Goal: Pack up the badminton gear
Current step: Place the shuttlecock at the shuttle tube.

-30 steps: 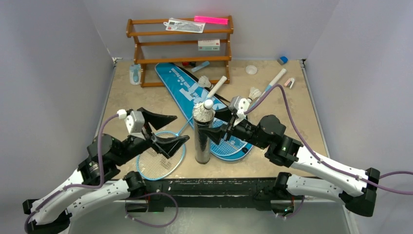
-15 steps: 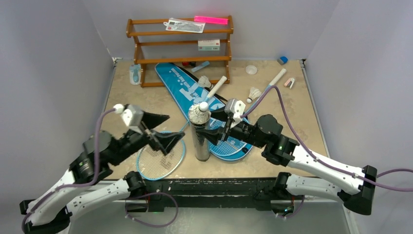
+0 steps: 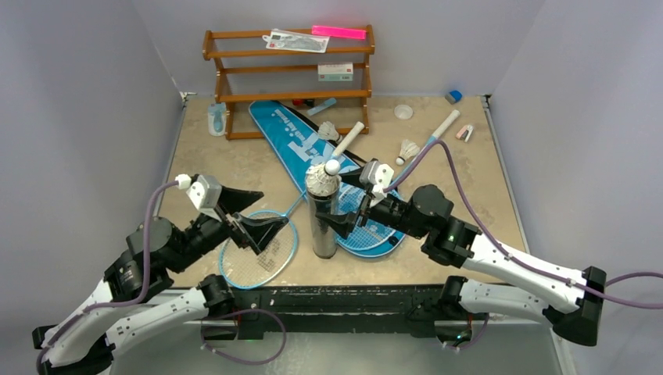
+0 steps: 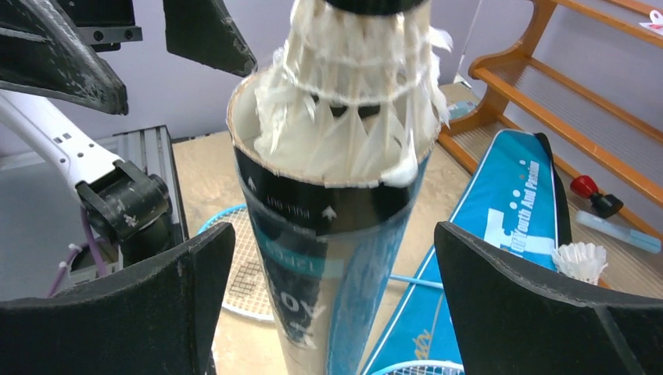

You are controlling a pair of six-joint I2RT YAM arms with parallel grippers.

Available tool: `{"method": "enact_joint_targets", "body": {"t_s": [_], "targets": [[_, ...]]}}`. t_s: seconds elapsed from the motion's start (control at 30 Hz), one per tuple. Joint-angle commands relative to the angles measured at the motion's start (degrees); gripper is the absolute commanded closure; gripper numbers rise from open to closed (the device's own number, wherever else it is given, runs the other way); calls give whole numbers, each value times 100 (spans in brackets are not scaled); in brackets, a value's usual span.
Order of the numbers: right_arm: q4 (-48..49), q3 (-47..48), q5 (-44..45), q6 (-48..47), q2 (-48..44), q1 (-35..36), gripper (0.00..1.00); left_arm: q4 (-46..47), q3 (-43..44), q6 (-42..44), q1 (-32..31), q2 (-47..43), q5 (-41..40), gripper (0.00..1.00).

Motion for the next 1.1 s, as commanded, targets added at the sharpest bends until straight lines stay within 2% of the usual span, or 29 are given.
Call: {"method": "enact_joint_targets", "body": {"t_s": [0.0, 0.37, 0.63, 0.77, 0.83, 0.93, 1.07], "targets": [[-235, 291, 139, -80, -205, 2, 1, 170, 161, 40, -16, 282, -109, 6], [-1358, 856, 90, 340, -728, 2, 1, 745, 281, 89, -16, 545, 112, 6], [-2271, 2100, 540, 636, -368, 8, 1, 907, 474, 350, -16, 663, 89, 6], [-2255, 2502, 539, 782, -65, 6, 15, 1174, 545, 344, -16, 733, -192, 8], [-2121, 2589, 535, 836, 44, 2, 21, 1303, 612, 338, -16, 820, -353, 14], [-1999, 2678, 486, 858, 201, 7, 26, 1517, 711, 346, -15, 1011, -519, 28], [-1954, 2778, 504, 828, 384, 5, 33, 1653, 951, 461, -15, 1325, -527, 33]]}}
